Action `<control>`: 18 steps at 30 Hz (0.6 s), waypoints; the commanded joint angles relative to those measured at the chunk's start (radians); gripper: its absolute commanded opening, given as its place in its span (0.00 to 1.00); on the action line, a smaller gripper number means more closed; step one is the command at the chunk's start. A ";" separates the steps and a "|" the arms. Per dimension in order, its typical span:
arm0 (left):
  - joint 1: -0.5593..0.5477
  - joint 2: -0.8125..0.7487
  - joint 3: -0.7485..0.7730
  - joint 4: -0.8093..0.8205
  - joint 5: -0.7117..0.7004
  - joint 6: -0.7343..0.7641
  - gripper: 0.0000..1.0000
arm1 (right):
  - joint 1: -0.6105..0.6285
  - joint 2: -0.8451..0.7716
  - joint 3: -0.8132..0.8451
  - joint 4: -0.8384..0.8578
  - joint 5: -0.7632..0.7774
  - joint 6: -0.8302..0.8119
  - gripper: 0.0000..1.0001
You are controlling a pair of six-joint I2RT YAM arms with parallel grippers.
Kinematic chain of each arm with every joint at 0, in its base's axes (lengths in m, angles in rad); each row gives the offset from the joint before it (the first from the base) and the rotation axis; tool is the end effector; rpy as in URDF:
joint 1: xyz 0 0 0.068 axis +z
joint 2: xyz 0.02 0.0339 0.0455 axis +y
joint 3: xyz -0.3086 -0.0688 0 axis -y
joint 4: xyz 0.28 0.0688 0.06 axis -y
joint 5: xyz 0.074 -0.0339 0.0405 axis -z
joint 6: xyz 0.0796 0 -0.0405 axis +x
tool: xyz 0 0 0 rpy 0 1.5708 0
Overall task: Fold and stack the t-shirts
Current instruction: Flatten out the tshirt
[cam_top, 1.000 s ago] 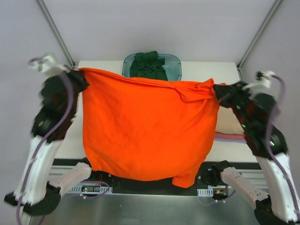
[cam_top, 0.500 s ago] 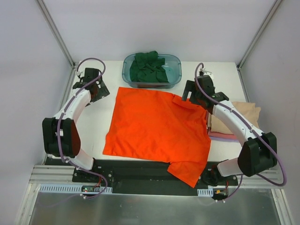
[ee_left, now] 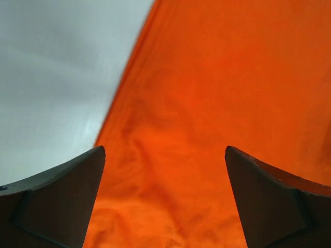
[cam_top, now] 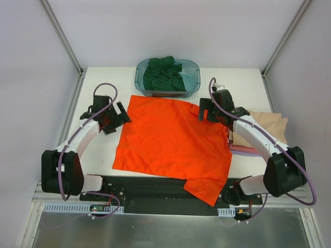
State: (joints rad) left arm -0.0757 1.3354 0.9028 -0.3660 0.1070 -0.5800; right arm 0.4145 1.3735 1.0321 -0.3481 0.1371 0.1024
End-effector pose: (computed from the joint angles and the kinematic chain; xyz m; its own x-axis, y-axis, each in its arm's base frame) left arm 0.3326 -0.0338 0.2410 -0.6794 -0.4949 -0.5417 -0.2664 0.8543 -0.4464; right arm 0.3352 0.1356 0.2817 -0.6101 -0.1578 -0.7764 -0.2413 0.9704 -0.0076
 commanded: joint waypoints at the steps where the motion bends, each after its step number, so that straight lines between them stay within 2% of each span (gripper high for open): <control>1: -0.033 -0.068 -0.126 0.121 0.171 -0.073 0.99 | 0.035 0.050 0.009 -0.021 -0.031 -0.122 0.96; 4: -0.033 -0.073 -0.206 0.139 0.151 -0.099 0.99 | 0.073 0.064 -0.010 -0.025 -0.019 -0.122 0.96; 8: -0.032 -0.055 -0.252 0.144 0.053 -0.139 0.99 | 0.090 0.087 -0.040 -0.009 0.009 -0.060 0.96; 12: -0.032 -0.024 -0.274 0.157 0.037 -0.193 0.99 | 0.090 0.182 -0.003 -0.046 0.041 0.003 0.96; 15: -0.032 -0.016 -0.300 0.185 0.036 -0.215 0.99 | 0.090 0.242 0.008 0.001 -0.020 0.026 0.96; 18: -0.032 -0.013 -0.324 0.183 -0.015 -0.228 0.99 | 0.090 0.282 0.042 0.001 0.042 0.040 0.96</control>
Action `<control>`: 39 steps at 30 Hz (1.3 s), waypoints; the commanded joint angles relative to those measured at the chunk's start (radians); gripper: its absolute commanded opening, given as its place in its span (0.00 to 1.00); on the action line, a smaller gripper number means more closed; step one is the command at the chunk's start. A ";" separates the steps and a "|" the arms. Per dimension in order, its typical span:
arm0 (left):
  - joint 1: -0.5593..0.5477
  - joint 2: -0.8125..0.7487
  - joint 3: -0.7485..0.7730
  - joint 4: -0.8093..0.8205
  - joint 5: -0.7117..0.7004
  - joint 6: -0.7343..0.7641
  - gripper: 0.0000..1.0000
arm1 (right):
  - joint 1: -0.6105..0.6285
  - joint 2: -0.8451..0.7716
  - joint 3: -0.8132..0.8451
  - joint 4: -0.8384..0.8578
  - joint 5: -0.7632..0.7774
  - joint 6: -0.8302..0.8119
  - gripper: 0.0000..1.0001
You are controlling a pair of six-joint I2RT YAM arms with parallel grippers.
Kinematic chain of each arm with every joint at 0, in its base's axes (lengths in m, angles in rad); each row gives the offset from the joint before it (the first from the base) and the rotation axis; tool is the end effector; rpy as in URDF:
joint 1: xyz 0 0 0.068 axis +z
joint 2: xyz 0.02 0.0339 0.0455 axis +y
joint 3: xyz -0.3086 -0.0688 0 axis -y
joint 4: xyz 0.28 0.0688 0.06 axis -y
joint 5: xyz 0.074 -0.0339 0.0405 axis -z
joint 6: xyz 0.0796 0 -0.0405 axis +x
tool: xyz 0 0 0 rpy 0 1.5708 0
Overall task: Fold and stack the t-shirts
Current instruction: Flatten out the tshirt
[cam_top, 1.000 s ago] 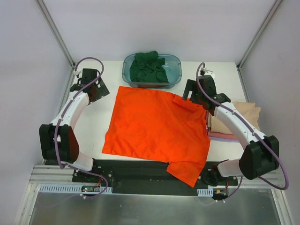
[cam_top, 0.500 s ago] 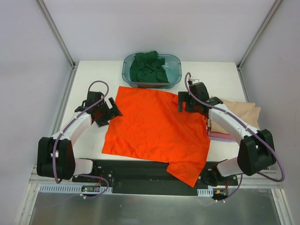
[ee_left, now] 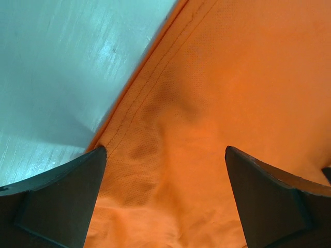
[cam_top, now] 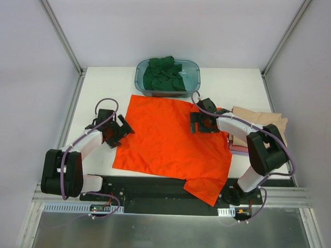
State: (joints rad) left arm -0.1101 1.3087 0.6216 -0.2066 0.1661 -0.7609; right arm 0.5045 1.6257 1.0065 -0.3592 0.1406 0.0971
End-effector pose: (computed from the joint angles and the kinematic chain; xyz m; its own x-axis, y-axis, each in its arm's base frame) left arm 0.2869 -0.0450 0.1615 -0.7068 -0.6061 -0.3649 -0.3811 0.7607 -0.5254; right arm 0.3425 0.1764 0.1812 -0.7626 -0.3114 -0.5670 -0.3378 0.9392 -0.0616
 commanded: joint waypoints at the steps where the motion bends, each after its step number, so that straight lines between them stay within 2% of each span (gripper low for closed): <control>1: 0.004 0.009 -0.055 0.021 -0.079 -0.058 0.99 | -0.003 0.034 0.072 0.016 0.054 0.043 0.96; 6: 0.012 -0.031 -0.117 -0.014 -0.117 -0.107 0.99 | -0.029 0.048 0.081 0.019 0.022 0.050 0.96; 16: 0.012 -0.305 -0.198 -0.185 -0.249 -0.121 0.99 | -0.058 -0.053 0.038 0.072 -0.041 0.062 0.96; 21: 0.012 -0.391 -0.139 -0.217 -0.302 -0.114 0.99 | -0.067 -0.061 0.032 0.074 -0.053 0.096 0.96; 24: 0.010 -0.385 -0.028 -0.221 -0.344 -0.089 0.99 | -0.086 -0.075 0.030 0.071 -0.050 0.176 0.96; 27: 0.012 -0.307 0.107 -0.217 -0.408 -0.046 0.99 | -0.101 -0.098 0.032 0.078 -0.026 0.242 0.96; 29: 0.026 -0.179 0.226 -0.206 -0.419 0.012 0.99 | -0.104 -0.112 0.030 0.083 0.008 0.272 0.96; 33: 0.070 0.119 0.482 -0.224 -0.229 0.100 0.99 | -0.112 -0.121 0.012 0.105 0.031 0.315 0.96; 34: 0.076 0.179 0.531 -0.221 -0.218 0.101 0.99 | -0.115 -0.121 0.006 0.108 0.040 0.340 0.96; 39: 0.096 0.507 0.849 -0.289 -0.234 0.155 0.84 | -0.126 -0.092 -0.016 0.163 0.015 0.386 0.96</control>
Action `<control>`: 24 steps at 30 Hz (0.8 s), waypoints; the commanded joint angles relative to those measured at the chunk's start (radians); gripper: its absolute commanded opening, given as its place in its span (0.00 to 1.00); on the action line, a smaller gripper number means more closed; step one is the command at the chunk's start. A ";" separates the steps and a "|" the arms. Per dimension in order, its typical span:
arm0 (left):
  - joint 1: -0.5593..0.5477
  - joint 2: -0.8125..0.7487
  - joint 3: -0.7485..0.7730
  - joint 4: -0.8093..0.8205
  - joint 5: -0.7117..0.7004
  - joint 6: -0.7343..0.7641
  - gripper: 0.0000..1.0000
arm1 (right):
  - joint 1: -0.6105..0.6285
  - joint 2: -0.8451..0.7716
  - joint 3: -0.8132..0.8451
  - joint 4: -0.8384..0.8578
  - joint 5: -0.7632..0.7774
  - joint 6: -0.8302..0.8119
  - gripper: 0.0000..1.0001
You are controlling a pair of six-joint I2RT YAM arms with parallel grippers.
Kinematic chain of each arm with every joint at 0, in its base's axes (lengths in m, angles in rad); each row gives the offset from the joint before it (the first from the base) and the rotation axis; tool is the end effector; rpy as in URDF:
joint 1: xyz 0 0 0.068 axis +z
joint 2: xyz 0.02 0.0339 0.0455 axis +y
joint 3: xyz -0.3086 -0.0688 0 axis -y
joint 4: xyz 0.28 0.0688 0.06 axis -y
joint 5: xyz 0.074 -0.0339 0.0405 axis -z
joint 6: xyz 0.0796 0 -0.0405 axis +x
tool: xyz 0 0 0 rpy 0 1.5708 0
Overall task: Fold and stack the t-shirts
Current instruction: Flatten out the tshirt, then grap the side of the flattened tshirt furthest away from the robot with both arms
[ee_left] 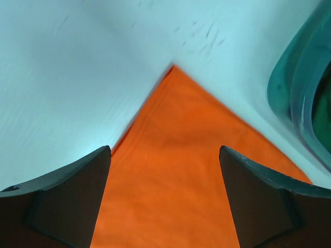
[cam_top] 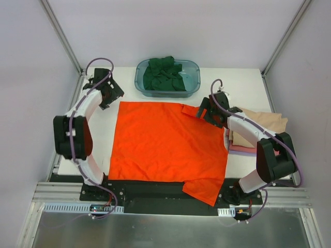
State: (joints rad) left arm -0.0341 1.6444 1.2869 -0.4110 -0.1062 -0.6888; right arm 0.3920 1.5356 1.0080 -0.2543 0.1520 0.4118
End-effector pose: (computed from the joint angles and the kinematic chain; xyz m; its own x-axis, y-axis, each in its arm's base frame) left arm 0.4361 -0.0064 0.2730 -0.5094 -0.6150 -0.6019 -0.4742 0.7843 -0.4001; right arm 0.3647 0.1377 0.2252 -0.7082 0.1354 -0.6930 0.0056 0.9825 0.1862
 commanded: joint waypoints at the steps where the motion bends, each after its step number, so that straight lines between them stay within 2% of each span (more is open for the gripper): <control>1: 0.025 0.228 0.239 -0.094 0.034 0.089 0.79 | -0.016 0.009 -0.013 0.061 -0.003 0.073 0.96; 5: 0.026 0.415 0.440 -0.175 0.017 0.109 0.61 | -0.019 0.052 0.006 0.067 -0.017 0.068 0.96; 8: 0.026 0.497 0.508 -0.187 0.026 0.114 0.55 | -0.021 0.069 0.012 0.076 -0.025 0.061 0.96; 13: 0.026 0.554 0.525 -0.189 0.091 0.101 0.52 | -0.025 0.090 0.017 0.085 -0.041 0.042 0.96; 16: 0.026 0.568 0.512 -0.189 0.063 0.091 0.50 | -0.030 0.107 0.029 0.095 -0.069 0.035 0.96; 19: 0.026 0.585 0.514 -0.189 0.089 0.087 0.38 | -0.031 0.115 0.032 0.102 -0.066 0.038 0.96; 22: 0.026 0.594 0.502 -0.189 0.086 0.078 0.30 | -0.033 0.118 0.034 0.104 -0.065 0.041 0.96; 24: 0.026 0.610 0.514 -0.190 0.085 0.078 0.30 | -0.033 0.112 0.032 0.105 -0.065 0.041 0.96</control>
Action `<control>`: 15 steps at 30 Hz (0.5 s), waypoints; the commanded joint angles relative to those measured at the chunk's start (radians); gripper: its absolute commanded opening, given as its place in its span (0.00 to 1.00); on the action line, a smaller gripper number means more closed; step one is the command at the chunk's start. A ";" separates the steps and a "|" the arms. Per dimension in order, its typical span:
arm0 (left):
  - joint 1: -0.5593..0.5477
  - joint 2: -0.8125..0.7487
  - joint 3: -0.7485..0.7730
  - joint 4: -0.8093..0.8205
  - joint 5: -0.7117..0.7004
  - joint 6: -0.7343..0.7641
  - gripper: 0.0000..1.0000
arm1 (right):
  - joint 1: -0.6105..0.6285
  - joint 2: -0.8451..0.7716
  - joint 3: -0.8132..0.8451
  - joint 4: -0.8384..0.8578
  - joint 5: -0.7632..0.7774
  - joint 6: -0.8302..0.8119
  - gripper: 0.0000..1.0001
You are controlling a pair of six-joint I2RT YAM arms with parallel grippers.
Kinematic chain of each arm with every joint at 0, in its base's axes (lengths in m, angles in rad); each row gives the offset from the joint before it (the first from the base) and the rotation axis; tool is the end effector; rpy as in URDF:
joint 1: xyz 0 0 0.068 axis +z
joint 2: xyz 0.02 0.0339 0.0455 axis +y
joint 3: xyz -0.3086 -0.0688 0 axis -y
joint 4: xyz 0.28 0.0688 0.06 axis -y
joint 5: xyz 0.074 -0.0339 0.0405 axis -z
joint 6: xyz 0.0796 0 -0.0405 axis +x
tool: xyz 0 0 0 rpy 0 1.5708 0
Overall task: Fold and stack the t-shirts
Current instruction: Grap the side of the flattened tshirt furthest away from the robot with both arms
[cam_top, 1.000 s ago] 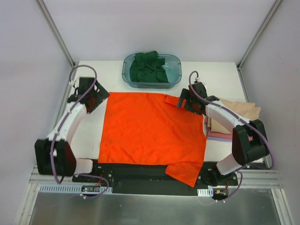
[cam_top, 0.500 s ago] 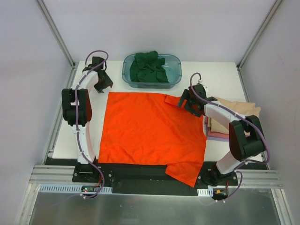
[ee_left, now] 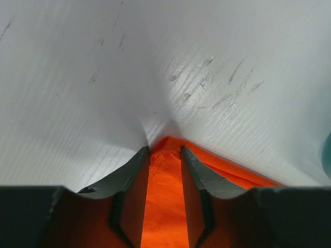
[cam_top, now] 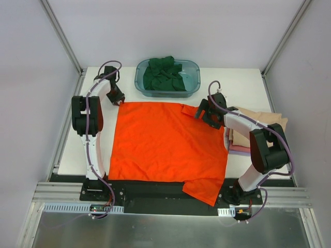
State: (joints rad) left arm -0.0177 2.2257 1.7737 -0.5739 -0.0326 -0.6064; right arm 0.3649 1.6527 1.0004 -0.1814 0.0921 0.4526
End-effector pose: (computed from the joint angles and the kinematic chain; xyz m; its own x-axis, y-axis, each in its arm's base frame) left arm 0.5656 -0.0074 0.1586 -0.7031 -0.5573 -0.4418 -0.4866 0.8300 -0.2725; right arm 0.3830 0.1385 0.1853 -0.7522 0.1788 -0.6342 0.0348 0.9719 0.2327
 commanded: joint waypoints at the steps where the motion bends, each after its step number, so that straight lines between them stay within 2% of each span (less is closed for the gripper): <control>1: 0.010 0.038 0.035 -0.027 0.025 -0.003 0.29 | -0.004 -0.007 0.038 0.033 -0.008 -0.003 0.96; 6: 0.010 0.063 0.050 -0.026 0.065 -0.007 0.25 | -0.006 -0.010 0.032 0.033 -0.018 -0.012 0.96; 8: 0.010 0.065 0.055 -0.026 0.059 -0.003 0.37 | -0.006 -0.011 0.029 0.033 -0.019 -0.017 0.96; 9: 0.010 0.063 0.056 -0.026 0.054 0.002 0.37 | -0.007 -0.011 0.027 0.034 -0.015 -0.015 0.96; 13: 0.010 0.064 0.066 -0.026 0.039 0.005 0.32 | -0.007 -0.002 0.027 0.046 -0.009 0.000 0.96; 15: 0.010 0.074 0.073 -0.026 0.052 0.005 0.24 | -0.007 0.008 0.029 0.054 -0.009 0.014 0.97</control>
State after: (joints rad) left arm -0.0177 2.2574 1.8172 -0.5755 0.0166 -0.6117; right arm 0.3634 1.6527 1.0004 -0.1650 0.0841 0.4488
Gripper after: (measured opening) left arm 0.295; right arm 0.964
